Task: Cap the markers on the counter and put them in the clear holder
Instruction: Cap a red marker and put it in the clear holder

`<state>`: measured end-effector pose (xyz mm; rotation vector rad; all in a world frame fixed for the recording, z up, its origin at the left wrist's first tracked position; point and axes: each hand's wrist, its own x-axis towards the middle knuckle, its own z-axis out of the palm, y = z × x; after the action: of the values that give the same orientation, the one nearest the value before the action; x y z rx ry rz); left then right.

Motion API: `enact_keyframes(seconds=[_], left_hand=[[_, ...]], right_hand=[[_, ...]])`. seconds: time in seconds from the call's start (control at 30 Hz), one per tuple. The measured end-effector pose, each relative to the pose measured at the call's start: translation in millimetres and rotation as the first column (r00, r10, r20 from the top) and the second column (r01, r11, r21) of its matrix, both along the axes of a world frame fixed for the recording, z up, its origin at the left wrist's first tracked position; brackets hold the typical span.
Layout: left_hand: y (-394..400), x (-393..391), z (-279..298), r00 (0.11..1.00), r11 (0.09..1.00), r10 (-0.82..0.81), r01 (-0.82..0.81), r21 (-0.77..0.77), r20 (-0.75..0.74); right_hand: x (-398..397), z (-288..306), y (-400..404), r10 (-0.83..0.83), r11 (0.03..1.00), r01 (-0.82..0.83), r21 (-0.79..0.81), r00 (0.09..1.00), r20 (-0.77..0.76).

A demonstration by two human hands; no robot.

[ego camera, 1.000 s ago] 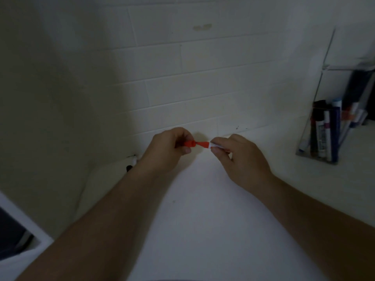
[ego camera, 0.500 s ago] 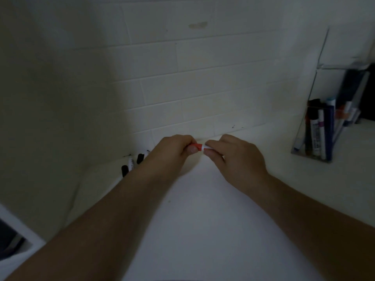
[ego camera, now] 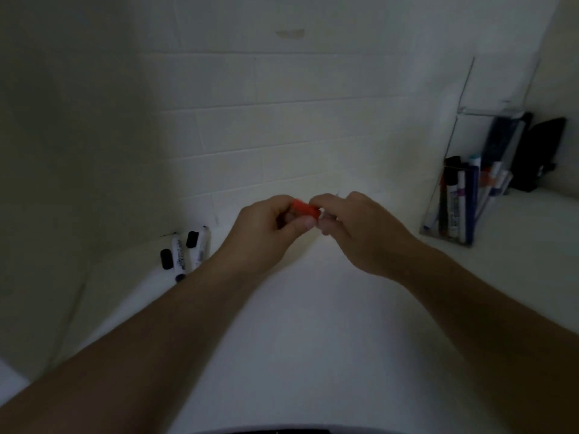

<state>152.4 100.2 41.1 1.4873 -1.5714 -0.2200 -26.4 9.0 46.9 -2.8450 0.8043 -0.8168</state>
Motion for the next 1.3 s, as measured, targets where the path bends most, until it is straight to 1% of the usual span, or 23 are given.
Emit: enact_keyframes(seconds=[0.07,0.1,0.13,0.17,0.2,0.23,0.3,0.4,0.47,0.53,0.63,0.7,0.77,0.83,0.9,0.97,1.03,1.1,1.13,1.17,1.2,1.27,1.3], left_hand=[[-2.0,-4.7,-4.3,0.998,1.000,-0.012,0.010,-0.029,-0.055],[-2.4,-7.2,-6.5,0.999,1.000,-0.024,0.023,-0.021,-0.034],[-2.7,-9.4,-9.1,0.998,0.999,-0.048,0.048,-0.006,0.032],[-3.0,-11.2,-11.9,0.989,0.997,-0.079,0.079,0.007,0.127],[-3.1,-13.5,-14.5,0.970,0.994,-0.110,0.109,0.015,0.217],[-3.6,-15.0,-17.4,0.952,0.990,-0.137,0.136,0.021,0.274],[-5.6,-16.1,-21.0,0.937,0.985,-0.173,0.167,0.046,0.304],[-8.2,-17.3,-25.0,0.912,0.982,-0.185,0.182,0.045,0.367],[-7.9,-18.7,-28.8,0.892,0.979,-0.192,0.202,0.020,0.408],[-5.3,-23.0,-32.7,0.865,0.973,-0.209,0.229,0.012,0.457],[-1.4,-35.1,-35.4,0.777,0.958,-0.230,0.288,-0.006,0.586],[-0.2,-43.9,-35.8,0.704,0.933,-0.230,0.355,-0.053,0.672],[0.3,-49.2,-36.4,0.652,0.907,-0.223,0.411,-0.091,0.725],[0.8,-50.6,-36.2,0.627,0.895,-0.215,0.434,-0.106,0.749],[0.5,-48.8,-35.9,0.627,0.893,-0.206,0.435,-0.118,0.751],[-0.3,-46.9,-35.0,0.636,0.896,-0.197,0.425,-0.125,0.746],[-0.6,-45.5,-33.8,0.644,0.896,-0.196,0.424,-0.132,0.740],[0.0,-42.3,-29.3,0.657,0.895,-0.181,0.418,-0.155,0.732],[0.4,-39.6,-26.5,0.674,0.894,-0.168,0.412,-0.177,0.720],[0.8,-36.7,-22.5,0.694,0.894,-0.154,0.402,-0.200,0.703],[2.3,-31.2,-18.4,0.715,0.899,-0.138,0.381,-0.216,0.686],[4.2,-20.7,-7.5,0.758,0.916,-0.109,0.328,-0.231,0.643],[5.9,-12.5,-1.9,0.786,0.930,-0.090,0.286,-0.231,0.612]], right_hand=[[-10.3,11.9,-2.8,-0.049,0.998,0.044,0.047,0.992,0.113],[-18.3,19.6,-3.7,-0.081,0.996,0.073,0.048,0.978,0.192],[-28.1,28.8,-4.4,-0.108,0.994,0.100,0.044,0.956,0.273],[-39.7,39.3,-5.1,-0.138,0.990,0.133,0.040,0.927,0.348],[-52.4,50.4,-7.4,-0.173,0.984,0.177,0.029,0.897,0.407],[-65.7,62.0,-10.0,-0.207,0.975,0.223,0.020,0.866,0.456],[-91.6,85.0,-17.4,-0.236,0.958,0.287,-0.016,0.815,0.530],[-125.8,109.4,-29.0,-0.261,0.917,0.386,-0.105,0.777,0.573],[-141.3,113.2,-38.7,-0.332,0.882,0.459,-0.108,0.767,0.549],[-150.1,106.0,-48.6,-0.395,0.868,0.487,-0.095,0.794,0.462],[-155.2,82.9,-60.5,-0.448,0.874,0.482,-0.051,0.844,0.294],[-155.4,67.4,-65.7,-0.493,0.855,0.513,-0.072,0.848,0.194],[-155.0,58.3,-68.5,-0.564,0.788,0.584,-0.198,0.812,0.150],[-153.9,54.1,-67.5,-0.631,0.697,0.632,-0.338,0.765,0.129],[-153.4,50.1,-65.1,-0.677,0.648,0.651,-0.394,0.730,0.094],[-153.3,46.7,-61.1,-0.712,0.623,0.656,-0.427,0.701,0.038],[-152.6,46.1,-58.4,-0.740,0.621,0.684,-0.383,0.672,0.000],[-147.2,45.2,-56.6,-0.750,0.617,0.712,-0.336,0.661,0.022],[-141.3,43.7,-54.2,-0.743,0.617,0.711,-0.337,0.667,0.047],[-133.6,41.6,-50.2,-0.720,0.628,0.693,-0.355,0.690,0.073],[-121.3,37.2,-45.6,-0.670,0.655,0.647,-0.391,0.736,0.094],[-93.1,25.6,-31.1,-0.531,0.735,0.521,-0.434,0.840,0.110],[-73.9,16.4,-23.8,-0.452,0.788,0.454,-0.415,0.885,0.110]])
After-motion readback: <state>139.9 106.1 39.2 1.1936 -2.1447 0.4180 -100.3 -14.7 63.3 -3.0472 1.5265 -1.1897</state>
